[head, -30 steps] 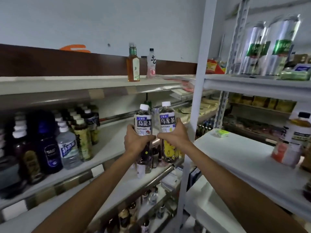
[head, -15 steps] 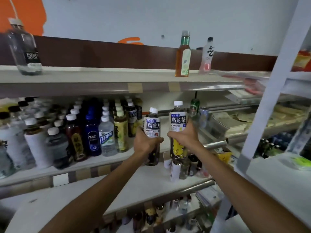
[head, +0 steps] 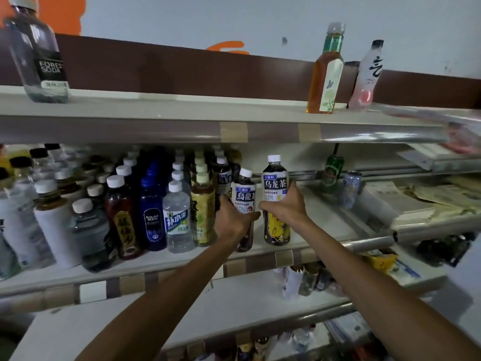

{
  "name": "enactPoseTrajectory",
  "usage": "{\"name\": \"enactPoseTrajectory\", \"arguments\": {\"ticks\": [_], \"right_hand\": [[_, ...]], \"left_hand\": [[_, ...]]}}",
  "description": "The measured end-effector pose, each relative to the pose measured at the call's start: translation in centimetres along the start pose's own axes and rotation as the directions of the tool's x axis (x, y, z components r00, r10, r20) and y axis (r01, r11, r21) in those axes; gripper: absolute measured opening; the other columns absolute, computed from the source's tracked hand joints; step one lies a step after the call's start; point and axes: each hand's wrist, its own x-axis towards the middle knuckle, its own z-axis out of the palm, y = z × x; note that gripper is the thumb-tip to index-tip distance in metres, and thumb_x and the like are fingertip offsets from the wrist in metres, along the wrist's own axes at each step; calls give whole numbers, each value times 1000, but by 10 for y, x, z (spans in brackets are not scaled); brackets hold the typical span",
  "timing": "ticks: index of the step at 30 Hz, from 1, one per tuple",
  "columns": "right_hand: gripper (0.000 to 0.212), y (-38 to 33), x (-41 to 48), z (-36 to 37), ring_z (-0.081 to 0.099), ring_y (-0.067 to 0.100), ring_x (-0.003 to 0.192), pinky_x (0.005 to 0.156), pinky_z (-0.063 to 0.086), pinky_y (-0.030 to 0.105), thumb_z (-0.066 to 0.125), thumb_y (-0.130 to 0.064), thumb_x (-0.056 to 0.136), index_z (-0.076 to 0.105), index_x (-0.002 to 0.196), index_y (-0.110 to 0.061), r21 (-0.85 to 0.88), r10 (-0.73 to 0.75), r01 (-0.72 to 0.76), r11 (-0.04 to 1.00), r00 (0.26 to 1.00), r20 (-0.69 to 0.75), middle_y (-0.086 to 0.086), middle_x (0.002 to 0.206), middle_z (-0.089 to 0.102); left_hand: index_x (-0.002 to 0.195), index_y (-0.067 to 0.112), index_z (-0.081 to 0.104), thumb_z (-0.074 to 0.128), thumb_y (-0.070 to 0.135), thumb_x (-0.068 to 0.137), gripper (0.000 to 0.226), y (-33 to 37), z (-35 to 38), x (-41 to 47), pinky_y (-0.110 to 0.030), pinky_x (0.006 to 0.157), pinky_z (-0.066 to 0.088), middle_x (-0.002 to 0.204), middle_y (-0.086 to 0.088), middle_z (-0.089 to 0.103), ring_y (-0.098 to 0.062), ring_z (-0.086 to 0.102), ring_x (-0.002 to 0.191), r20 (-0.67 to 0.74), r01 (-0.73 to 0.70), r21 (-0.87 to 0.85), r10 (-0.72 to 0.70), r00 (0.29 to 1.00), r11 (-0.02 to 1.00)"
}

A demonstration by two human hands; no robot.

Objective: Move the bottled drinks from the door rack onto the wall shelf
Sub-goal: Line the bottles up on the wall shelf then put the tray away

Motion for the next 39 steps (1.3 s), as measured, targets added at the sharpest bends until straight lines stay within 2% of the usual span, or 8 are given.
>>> {"name": "enactPoseTrajectory", "arguments": {"ticks": [10,14,24,29,33,36,38,39], "right_hand": [[61,21,39,-5,64,17,85,79,57,35,85,-18,59,46,106,-19,6,-9,9,1000,999,47,-7,86,61],[65,32,48,-8,65,16,85,81,57,39,85,-22,54,49,107,-19,28,0,-2,1000,998,59,-6,90,64],[64,42,48,-20,60,10,81,77,53,31,85,-21,60,45,109,-20,53,-9,5,999,997,79,-10,88,59],[64,38,51,-17,62,15,85,75,52,30,85,-22,61,47,112,-17,55,-14,10,998,996,83,-5,92,61],[66,37,56,-9,64,18,88,73,50,29,86,-23,61,48,114,-16,62,-24,18,998,995,97,0,99,64],[67,39,59,-2,64,18,87,72,48,28,86,-21,61,47,115,-16,71,-30,23,997,994,105,0,99,63],[67,41,61,1,62,18,86,72,48,29,86,-20,62,46,116,-16,79,-33,24,997,993,111,-1,97,62],[67,42,62,3,62,18,86,73,48,29,86,-20,62,47,116,-16,83,-34,24,996,993,112,-1,97,63]], "left_hand": [[113,14,38,84,37,69,68,-12,39,15,-38,77,48,112,-8,66,-31,65,96,-170,82,136,-59,984,987],[115,11,38,81,38,70,67,-20,46,17,-40,78,49,112,-10,66,-33,65,96,-214,25,159,10,977,987],[119,9,37,80,39,73,70,-34,49,4,-44,80,51,121,-11,59,-34,61,106,-262,-46,141,82,961,989],[129,4,39,88,34,65,87,-44,51,-13,-47,79,53,125,-14,50,-32,55,111,-254,-60,225,118,960,973],[110,4,44,92,33,56,77,-58,50,-25,-43,75,52,107,-14,54,-33,56,95,-338,27,218,49,940,975],[98,13,42,82,32,74,51,-60,52,-32,-37,67,52,95,-3,61,-24,59,81,-279,22,152,21,960,988],[84,14,46,74,29,84,32,-62,55,-34,-27,54,41,77,2,57,-18,53,68,-238,-10,204,60,969,979],[78,15,46,72,29,86,30,-62,56,-33,-24,51,34,71,3,53,-17,49,64,-243,-15,223,70,967,975]]}}
